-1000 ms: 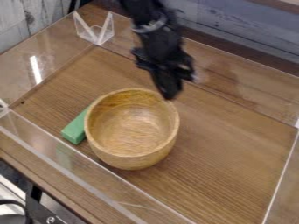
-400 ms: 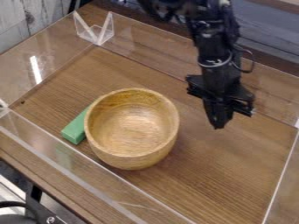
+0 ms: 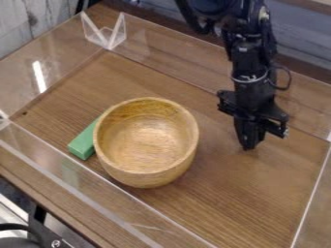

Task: Remove the green block from the brown bowl and put it on the table

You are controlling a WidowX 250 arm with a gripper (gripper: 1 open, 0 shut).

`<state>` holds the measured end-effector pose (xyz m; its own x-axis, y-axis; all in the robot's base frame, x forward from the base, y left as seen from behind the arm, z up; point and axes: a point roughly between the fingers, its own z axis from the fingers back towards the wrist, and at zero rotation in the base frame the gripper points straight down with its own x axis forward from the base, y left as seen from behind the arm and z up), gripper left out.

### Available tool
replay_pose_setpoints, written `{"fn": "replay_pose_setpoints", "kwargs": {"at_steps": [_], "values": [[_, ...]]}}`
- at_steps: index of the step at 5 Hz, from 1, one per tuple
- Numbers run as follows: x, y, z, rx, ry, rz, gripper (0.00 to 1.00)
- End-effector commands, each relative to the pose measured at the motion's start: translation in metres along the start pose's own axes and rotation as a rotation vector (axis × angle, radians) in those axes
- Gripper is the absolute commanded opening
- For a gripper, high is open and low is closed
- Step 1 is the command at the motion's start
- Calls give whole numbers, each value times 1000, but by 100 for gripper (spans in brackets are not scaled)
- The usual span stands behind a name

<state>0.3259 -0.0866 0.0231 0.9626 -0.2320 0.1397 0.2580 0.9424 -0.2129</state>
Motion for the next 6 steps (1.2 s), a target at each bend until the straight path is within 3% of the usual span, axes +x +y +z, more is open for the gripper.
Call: {"fn": "replay_pose_setpoints", "kwargs": {"at_steps": [1, 2, 3, 4, 5, 6], "values": [[19, -1, 13, -2, -36, -37, 100], [23, -1, 12, -9, -13, -56, 100], [27, -1, 17, -10, 3, -77, 0], [30, 0, 19, -13, 24, -99, 0], [28, 11, 12, -25, 40, -94, 100], [25, 18, 13, -34, 44, -81, 100]]}}
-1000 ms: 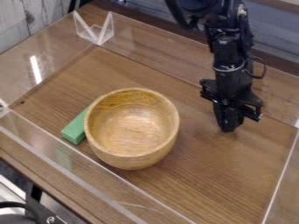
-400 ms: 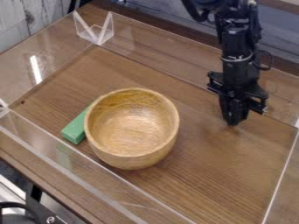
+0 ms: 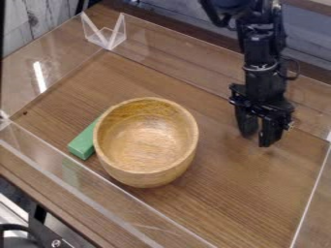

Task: Remove the green block from the brown bowl and put it on the table

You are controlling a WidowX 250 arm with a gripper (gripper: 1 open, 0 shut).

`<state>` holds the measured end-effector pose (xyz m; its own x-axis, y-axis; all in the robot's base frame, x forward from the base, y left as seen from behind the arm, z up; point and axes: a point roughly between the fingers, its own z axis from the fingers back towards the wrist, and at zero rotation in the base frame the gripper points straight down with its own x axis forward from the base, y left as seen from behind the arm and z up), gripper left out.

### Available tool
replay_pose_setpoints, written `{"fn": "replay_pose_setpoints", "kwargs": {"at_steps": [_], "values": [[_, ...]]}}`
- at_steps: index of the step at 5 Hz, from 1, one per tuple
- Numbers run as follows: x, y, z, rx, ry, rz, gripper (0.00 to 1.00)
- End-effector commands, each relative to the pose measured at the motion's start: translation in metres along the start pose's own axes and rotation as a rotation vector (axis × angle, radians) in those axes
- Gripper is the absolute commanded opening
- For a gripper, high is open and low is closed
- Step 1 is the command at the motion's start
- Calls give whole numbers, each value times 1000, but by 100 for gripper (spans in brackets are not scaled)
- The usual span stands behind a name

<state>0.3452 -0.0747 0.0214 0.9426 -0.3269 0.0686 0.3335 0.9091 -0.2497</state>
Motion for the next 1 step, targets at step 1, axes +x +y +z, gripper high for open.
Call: {"fn": "replay_pose_setpoints", "kwargs": {"at_steps": [1], "values": [[7, 1, 12, 15, -37, -11, 0]]}}
